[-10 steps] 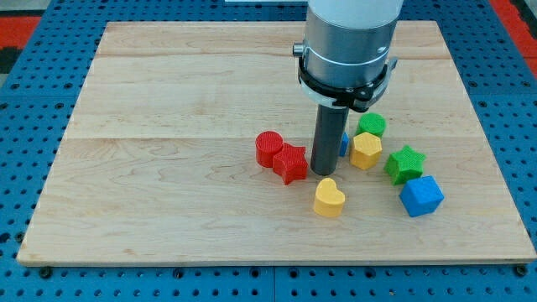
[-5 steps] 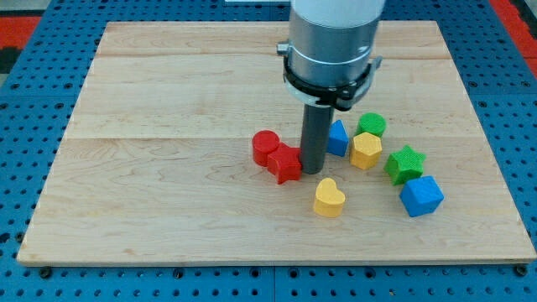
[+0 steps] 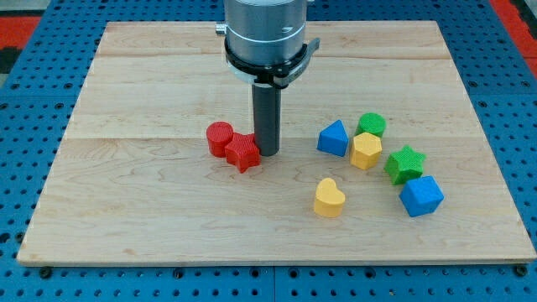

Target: Push the red blocks towards the left side of the board

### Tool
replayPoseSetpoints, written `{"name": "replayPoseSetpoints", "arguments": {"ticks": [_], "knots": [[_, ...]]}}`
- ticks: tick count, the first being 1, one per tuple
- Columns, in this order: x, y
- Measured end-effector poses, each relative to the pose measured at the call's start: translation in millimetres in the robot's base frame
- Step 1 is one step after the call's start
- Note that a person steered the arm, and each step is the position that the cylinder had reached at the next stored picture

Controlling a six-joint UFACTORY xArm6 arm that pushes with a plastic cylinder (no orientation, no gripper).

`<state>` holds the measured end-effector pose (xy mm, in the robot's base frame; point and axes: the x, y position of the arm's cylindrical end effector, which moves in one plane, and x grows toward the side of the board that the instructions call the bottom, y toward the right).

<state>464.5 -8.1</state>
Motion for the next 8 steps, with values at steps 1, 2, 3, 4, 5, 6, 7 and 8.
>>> {"name": "replayPoseSetpoints", "arguments": {"ticks": [1, 2, 3, 4, 5, 6, 7, 8], "knots": [[-5, -6], [6, 13], [37, 36], [37, 5], [10, -39], [-2, -52], [-5, -47], [11, -28]]}}
